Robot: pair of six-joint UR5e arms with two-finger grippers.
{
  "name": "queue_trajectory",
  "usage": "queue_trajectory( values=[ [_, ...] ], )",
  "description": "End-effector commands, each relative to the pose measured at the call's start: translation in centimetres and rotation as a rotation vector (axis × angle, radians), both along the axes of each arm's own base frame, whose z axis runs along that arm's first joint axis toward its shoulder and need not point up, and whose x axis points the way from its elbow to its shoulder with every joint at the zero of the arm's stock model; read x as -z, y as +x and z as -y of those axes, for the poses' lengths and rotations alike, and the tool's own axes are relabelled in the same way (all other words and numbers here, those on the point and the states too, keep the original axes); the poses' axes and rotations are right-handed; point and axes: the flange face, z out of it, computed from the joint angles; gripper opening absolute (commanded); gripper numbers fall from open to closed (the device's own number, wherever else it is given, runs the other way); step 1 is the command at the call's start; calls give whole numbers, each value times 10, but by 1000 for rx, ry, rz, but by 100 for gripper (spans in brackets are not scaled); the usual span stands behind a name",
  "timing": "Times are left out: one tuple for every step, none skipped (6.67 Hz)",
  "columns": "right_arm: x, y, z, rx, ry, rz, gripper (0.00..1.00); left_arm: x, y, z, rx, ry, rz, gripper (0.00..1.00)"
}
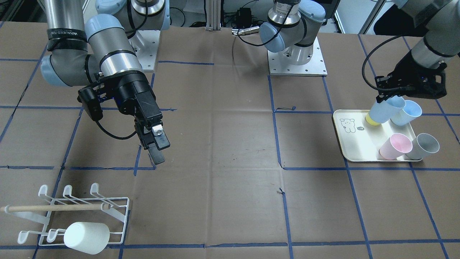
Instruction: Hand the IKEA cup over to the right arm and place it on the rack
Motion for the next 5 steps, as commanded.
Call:
queue_trajectory(
  values=[
    [-2, -2, 0, 2, -4, 3, 100, -55, -32, 43, 100, -109, -94, 0],
    [-3, -3, 0, 7, -6, 4, 100, -57, -50, 53, 121, -223, -267, 0],
    [-1, -3, 0, 8, 2, 3, 100, -59, -58, 65, 142, -338, -375, 0],
    [1, -3, 1, 10, 20, 3, 100, -50, -65, 80, 166, -432, -489, 0],
    [2, -2, 0, 12, 27, 2, 100, -35, -69, 92, 202, -541, -567, 0]
  ],
)
